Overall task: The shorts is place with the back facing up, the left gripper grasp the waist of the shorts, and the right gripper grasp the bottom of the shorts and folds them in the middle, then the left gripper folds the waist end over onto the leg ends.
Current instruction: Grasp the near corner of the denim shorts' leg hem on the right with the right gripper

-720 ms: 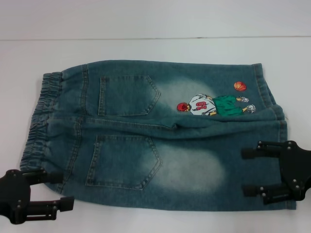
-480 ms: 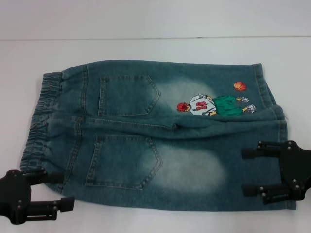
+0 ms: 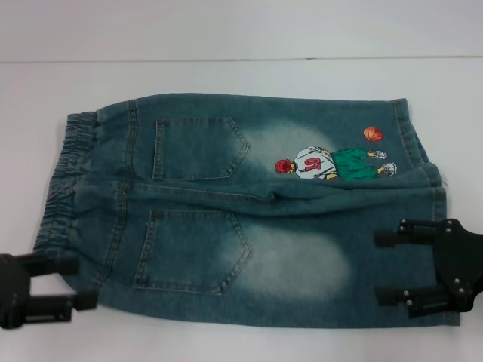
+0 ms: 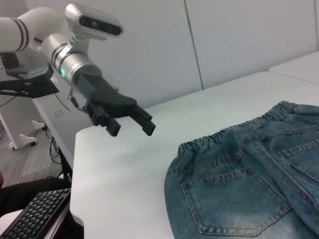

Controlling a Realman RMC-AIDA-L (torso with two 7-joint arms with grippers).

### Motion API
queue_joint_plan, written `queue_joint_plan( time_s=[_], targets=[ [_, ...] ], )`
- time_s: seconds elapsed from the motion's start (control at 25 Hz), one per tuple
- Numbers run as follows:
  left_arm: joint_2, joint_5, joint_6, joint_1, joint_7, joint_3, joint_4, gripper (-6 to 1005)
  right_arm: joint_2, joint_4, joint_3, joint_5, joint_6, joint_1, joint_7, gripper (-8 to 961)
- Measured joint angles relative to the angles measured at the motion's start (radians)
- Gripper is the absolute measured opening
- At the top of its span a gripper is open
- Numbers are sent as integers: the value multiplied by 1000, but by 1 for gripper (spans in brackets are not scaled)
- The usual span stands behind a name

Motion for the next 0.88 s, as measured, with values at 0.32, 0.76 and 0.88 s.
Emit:
queue_joint_plan(
  time_s=[0.32,0.76,0.88],
  targets=[
    [59,126,-75,-82,-275,1,75,839,0,-4,0,0,-1,3,-4,917],
    [110,324,-167,-213,-553,11,28,839,0,-4,0,0,4,6,-7,916],
    [126,362,-167,-245,-596,11,4,839,-2,-5,0,0,5,12,-7,916]
  ],
)
